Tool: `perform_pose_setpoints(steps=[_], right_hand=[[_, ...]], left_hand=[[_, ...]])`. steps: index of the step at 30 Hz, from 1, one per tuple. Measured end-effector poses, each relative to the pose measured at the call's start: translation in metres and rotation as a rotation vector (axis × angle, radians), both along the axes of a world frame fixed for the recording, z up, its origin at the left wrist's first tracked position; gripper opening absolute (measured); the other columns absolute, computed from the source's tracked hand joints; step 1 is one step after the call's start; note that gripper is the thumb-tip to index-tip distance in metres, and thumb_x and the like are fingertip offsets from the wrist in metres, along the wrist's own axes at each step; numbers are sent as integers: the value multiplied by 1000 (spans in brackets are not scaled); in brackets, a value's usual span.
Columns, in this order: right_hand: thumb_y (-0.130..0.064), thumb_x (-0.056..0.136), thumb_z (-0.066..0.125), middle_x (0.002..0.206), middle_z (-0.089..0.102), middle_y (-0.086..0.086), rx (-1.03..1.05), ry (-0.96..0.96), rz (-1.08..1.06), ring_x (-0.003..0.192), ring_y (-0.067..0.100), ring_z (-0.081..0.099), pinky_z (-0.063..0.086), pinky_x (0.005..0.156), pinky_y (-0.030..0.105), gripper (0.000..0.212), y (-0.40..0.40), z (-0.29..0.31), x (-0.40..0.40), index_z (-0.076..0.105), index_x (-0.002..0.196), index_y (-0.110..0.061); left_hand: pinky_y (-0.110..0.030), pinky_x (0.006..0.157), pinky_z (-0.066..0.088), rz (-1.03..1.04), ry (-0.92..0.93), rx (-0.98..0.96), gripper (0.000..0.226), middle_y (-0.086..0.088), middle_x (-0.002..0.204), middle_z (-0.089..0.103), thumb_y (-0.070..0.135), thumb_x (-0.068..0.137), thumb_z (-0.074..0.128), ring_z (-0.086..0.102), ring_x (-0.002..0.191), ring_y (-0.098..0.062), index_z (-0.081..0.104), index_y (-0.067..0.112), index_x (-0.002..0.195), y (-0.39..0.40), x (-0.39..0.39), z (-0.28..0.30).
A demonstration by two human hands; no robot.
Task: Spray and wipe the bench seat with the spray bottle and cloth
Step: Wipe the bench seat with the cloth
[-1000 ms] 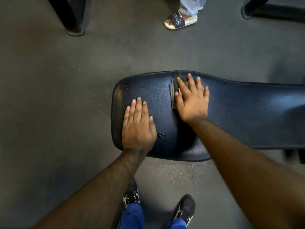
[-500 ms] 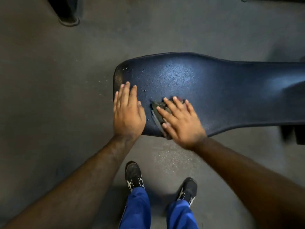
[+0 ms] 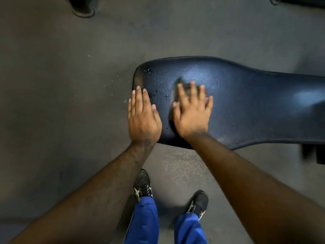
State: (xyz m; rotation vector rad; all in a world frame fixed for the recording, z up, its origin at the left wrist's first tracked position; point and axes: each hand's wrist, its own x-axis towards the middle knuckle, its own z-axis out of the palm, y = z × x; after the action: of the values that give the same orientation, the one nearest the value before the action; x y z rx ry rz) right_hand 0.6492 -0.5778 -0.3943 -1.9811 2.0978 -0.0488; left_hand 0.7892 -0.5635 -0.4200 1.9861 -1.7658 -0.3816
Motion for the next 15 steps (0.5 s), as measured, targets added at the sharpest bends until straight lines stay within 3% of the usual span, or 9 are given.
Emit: perform_pose_setpoints(steps=[2,3,4,6,7,8,11,12,15], right_hand=[[-47,100,27,168,20,4,1,-35,400,156,32,11,5,123,59,59,7,0,-7,29,157,-33],[-47,99,27,167,23,4,-14,-35,473,155,32,14,8,123,60,59,-3,1,-19,32,156,-33],[-47,99,27,167,23,4,-28,-13,410,155,32,15,10,122,60,59,-19,0,-28,32,156,-33],[-47,99,26,168,19,4,4,-1,20,156,32,10,8,123,60,59,-47,-2,-23,29,157,-34],[-47,99,26,169,17,4,22,0,-55,156,32,8,6,123,60,60,-55,-2,-10,27,157,-34],[-47,98,27,169,17,4,21,-5,51,156,33,8,5,123,59,60,-55,-1,6,28,157,-34],[-47,99,32,166,26,3,13,-51,638,154,32,17,9,122,59,56,-59,2,0,37,153,-33],[-47,99,32,165,29,3,-3,-51,657,153,32,21,13,122,60,56,-73,3,-10,40,152,-33],[-46,97,29,165,30,2,23,-47,201,154,30,18,11,122,59,57,-113,2,5,41,152,-35]], left_hand=[[-43,122,20,20,-2,9,56,-17,158,31,24,98,33,25,148,-29,35,-1,148,-1,-2,1],[-42,122,20,26,1,15,56,-16,158,31,24,98,33,25,148,-28,35,-1,149,0,-2,1],[-42,122,20,29,5,17,56,-16,158,31,24,98,32,25,148,-28,35,0,149,0,-1,1],[-41,122,20,31,5,24,56,-15,157,32,24,98,32,26,148,-28,35,0,149,0,-1,0],[-41,122,20,33,7,29,56,-15,157,33,25,98,32,26,148,-28,35,1,149,0,-1,0],[-41,122,21,34,10,33,56,-16,157,33,25,98,32,26,147,-28,35,1,149,0,0,0],[-40,122,19,34,8,32,54,-16,157,33,25,100,32,26,147,-29,36,2,149,1,0,2],[-39,122,19,36,-2,42,54,-16,157,33,25,101,31,26,148,-28,35,2,149,1,-1,3],[-41,122,21,40,-39,61,55,-15,158,32,26,100,28,25,148,-27,34,2,149,1,-2,1]])
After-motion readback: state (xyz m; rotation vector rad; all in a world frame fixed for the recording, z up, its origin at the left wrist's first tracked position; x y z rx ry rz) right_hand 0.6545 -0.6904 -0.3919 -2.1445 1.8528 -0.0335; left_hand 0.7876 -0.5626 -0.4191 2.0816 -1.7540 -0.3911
